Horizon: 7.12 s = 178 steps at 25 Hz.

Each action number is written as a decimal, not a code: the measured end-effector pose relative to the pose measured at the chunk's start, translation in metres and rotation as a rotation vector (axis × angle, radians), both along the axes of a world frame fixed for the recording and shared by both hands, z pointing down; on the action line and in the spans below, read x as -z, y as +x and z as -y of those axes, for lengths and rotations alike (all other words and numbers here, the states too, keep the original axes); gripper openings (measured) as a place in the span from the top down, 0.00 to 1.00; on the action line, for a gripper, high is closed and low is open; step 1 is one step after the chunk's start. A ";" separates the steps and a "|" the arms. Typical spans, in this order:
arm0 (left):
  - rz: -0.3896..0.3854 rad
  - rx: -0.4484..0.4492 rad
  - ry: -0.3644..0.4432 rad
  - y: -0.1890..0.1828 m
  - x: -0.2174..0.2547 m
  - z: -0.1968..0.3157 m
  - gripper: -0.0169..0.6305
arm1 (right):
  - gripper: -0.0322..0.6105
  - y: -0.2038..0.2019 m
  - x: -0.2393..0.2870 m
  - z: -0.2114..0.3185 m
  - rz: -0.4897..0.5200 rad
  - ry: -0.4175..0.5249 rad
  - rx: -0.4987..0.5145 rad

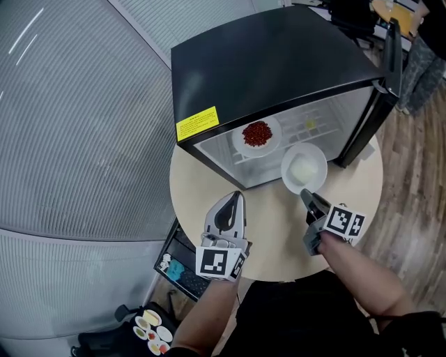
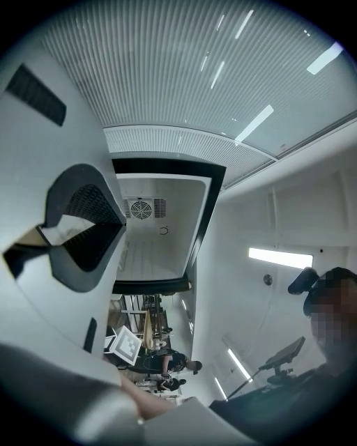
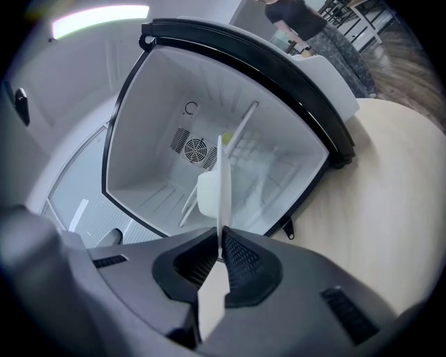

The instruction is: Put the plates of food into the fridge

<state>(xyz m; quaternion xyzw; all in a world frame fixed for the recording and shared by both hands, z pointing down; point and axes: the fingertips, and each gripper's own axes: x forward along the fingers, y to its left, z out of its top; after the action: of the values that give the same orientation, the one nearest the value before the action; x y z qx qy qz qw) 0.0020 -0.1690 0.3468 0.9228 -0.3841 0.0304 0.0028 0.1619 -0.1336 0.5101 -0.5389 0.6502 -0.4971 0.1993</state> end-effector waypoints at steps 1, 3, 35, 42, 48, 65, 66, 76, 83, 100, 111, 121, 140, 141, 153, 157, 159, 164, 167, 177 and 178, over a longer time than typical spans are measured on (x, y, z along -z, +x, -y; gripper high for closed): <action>0.004 -0.002 -0.001 0.005 -0.001 0.002 0.96 | 0.92 0.004 -0.003 0.002 -0.005 -0.002 0.002; 0.012 -0.008 -0.002 0.015 -0.003 0.007 0.96 | 0.92 0.010 -0.009 0.007 -0.020 -0.007 0.007; 0.055 -0.048 -0.068 0.084 -0.042 0.058 0.96 | 0.92 0.049 -0.056 0.081 0.061 -0.045 -0.002; 0.063 -0.047 -0.099 0.084 -0.054 0.062 0.96 | 0.92 0.054 -0.066 0.101 0.075 -0.061 -0.026; 0.069 -0.044 -0.126 0.081 -0.063 0.067 0.96 | 0.92 0.059 -0.074 0.114 0.096 -0.086 -0.050; 0.053 0.008 -0.151 0.048 -0.072 0.079 0.96 | 0.92 0.063 -0.092 0.132 0.095 -0.180 -0.094; 0.053 0.010 -0.150 0.047 -0.071 0.079 0.96 | 0.92 0.064 -0.093 0.132 0.090 -0.186 -0.094; 0.055 0.010 -0.131 0.046 -0.060 0.074 0.96 | 0.85 0.066 -0.096 0.132 -0.033 -0.231 -0.022; 0.054 0.010 -0.113 0.046 -0.050 0.067 0.96 | 0.68 0.066 -0.111 0.120 -0.081 -0.329 0.022; 0.024 0.016 -0.069 0.032 -0.030 0.045 0.96 | 0.64 0.053 -0.124 0.084 -0.038 -0.374 0.034; -0.007 -0.011 -0.032 0.033 -0.010 0.023 0.96 | 0.64 0.054 -0.070 0.061 -0.138 -0.206 0.058; -0.016 -0.025 -0.009 0.019 0.005 0.001 0.96 | 0.64 0.076 0.007 0.031 -0.514 0.015 0.077; -0.052 -0.048 0.028 -0.003 0.036 -0.035 0.96 | 0.69 0.074 0.137 -0.033 -0.884 0.328 0.138; -0.055 -0.049 0.028 -0.003 0.035 -0.037 0.96 | 0.70 0.075 0.136 -0.035 -0.893 0.324 0.140; -0.060 -0.036 0.027 -0.011 0.041 -0.049 0.96 | 0.94 0.090 0.159 -0.050 -0.918 0.374 0.039; -0.053 -0.028 0.038 -0.012 0.044 -0.040 0.96 | 0.94 0.091 0.160 -0.044 -0.921 0.383 0.008; -0.053 -0.025 0.039 -0.009 0.048 -0.040 0.96 | 0.94 0.089 0.163 -0.042 -0.919 0.393 0.011; -0.044 -0.021 0.028 -0.001 0.045 -0.041 0.96 | 0.94 0.089 0.175 -0.036 -0.926 0.425 0.001; -0.044 -0.015 0.027 0.000 0.045 -0.043 0.96 | 0.94 0.089 0.174 -0.037 -0.931 0.432 0.001; 0.011 -0.013 0.020 -0.009 0.029 -0.058 0.96 | 0.94 0.084 0.159 -0.038 -0.908 0.433 0.002; 0.016 -0.015 0.017 -0.011 0.027 -0.061 0.96 | 0.94 0.081 0.158 -0.040 -0.904 0.431 0.003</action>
<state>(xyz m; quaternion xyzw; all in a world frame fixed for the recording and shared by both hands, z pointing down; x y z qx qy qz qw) -0.0088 -0.1081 0.3198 0.9253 -0.3776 0.0344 -0.0081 0.2433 -0.0940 0.3525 -0.6460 0.7603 -0.0684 0.0039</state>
